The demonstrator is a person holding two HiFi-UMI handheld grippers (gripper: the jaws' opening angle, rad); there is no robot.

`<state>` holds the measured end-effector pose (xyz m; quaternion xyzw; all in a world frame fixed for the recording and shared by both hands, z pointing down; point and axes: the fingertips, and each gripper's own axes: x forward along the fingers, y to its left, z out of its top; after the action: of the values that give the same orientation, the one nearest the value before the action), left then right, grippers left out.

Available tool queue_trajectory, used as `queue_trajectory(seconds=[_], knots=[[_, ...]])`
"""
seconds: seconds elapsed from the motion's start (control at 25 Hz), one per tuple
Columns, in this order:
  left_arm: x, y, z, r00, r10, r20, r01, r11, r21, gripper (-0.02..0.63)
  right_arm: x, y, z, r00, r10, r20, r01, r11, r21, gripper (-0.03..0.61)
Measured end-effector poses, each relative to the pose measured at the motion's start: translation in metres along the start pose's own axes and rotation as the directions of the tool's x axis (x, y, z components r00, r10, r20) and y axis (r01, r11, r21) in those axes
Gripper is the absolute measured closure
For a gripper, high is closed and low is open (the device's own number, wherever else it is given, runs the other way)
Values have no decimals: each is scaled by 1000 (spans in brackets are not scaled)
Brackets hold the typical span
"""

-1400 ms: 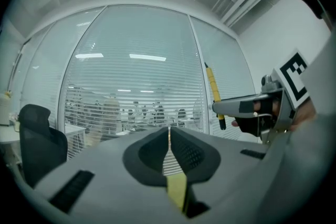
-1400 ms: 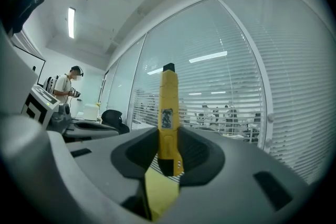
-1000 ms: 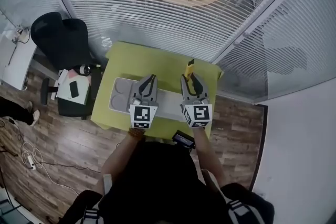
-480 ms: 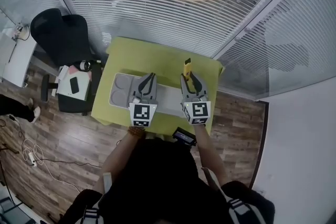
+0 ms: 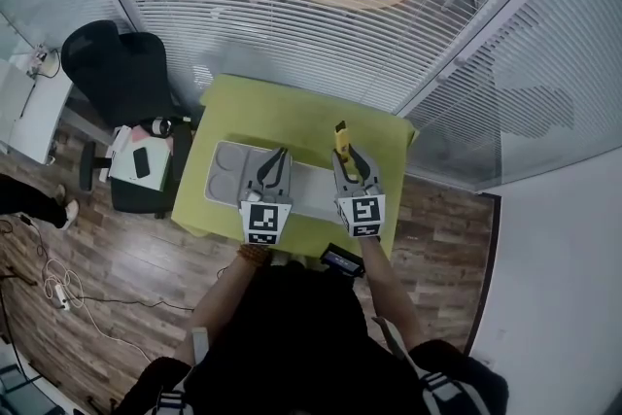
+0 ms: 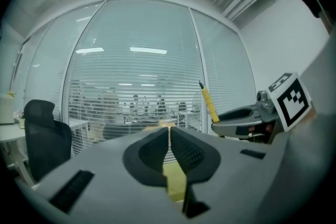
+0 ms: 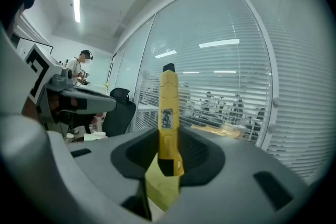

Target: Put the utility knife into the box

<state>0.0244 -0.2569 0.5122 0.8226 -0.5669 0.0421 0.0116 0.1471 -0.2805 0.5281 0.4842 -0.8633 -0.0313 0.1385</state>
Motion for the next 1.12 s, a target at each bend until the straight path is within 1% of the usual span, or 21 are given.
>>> queue_trajectory(seconds=[0.44, 0.96, 1.12], knots=[[-3, -4, -5, 1000, -2, -26, 2, 1000, 7, 592, 5, 3, -28, 997, 30, -74, -32, 999, -20, 469], [-12, -7, -14, 999, -2, -46, 3, 1000, 16, 592, 10, 17, -69, 983, 86, -164, -97, 993, -62, 469], [-15, -8, -12, 999, -3, -45, 4, 1000, 14, 592, 9, 22, -74, 978, 102, -182, -119, 990, -81, 469]])
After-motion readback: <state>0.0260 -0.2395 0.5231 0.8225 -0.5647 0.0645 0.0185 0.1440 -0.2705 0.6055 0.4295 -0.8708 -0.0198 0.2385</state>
